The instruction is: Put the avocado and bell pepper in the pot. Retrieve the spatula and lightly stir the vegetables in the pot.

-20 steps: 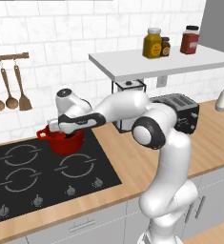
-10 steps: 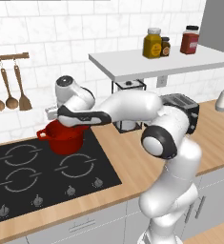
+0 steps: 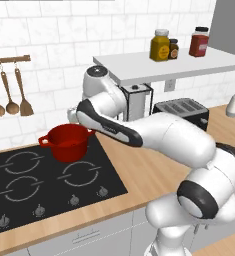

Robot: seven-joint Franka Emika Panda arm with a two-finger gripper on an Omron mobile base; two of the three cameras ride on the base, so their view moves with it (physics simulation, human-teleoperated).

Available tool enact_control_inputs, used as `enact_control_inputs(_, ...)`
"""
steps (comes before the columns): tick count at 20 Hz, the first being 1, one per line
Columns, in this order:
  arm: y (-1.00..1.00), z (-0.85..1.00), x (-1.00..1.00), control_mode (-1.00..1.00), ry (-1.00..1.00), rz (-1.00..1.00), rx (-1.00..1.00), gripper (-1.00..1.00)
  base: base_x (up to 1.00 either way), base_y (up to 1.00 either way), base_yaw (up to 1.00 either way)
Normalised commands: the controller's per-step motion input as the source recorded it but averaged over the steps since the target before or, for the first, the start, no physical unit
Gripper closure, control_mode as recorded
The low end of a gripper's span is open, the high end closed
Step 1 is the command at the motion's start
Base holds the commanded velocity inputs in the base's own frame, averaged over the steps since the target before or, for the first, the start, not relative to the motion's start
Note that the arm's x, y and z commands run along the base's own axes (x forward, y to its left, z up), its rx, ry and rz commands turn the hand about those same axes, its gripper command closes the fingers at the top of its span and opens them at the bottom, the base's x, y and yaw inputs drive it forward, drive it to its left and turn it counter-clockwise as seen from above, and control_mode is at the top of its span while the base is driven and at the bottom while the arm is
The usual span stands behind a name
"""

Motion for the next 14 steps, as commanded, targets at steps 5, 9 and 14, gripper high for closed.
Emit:
enact_control_inputs(5, -0.81, 0.04, -0.67, -1.0, -0.01, 0.18, 0.15, -1.0, 0.0, 0.0, 0.0)
enact_control_inputs(9, -0.53, 0.0, -0.26, -1.0, -0.06, 0.13, 0.05, -1.0, 0.0, 0.0, 0.0)
enact_control_inputs(14, -0.3, 0.22, -0.08, -1.0, 0.07, 0.02, -0.06, -1.0, 0.0, 0.0, 0.0)
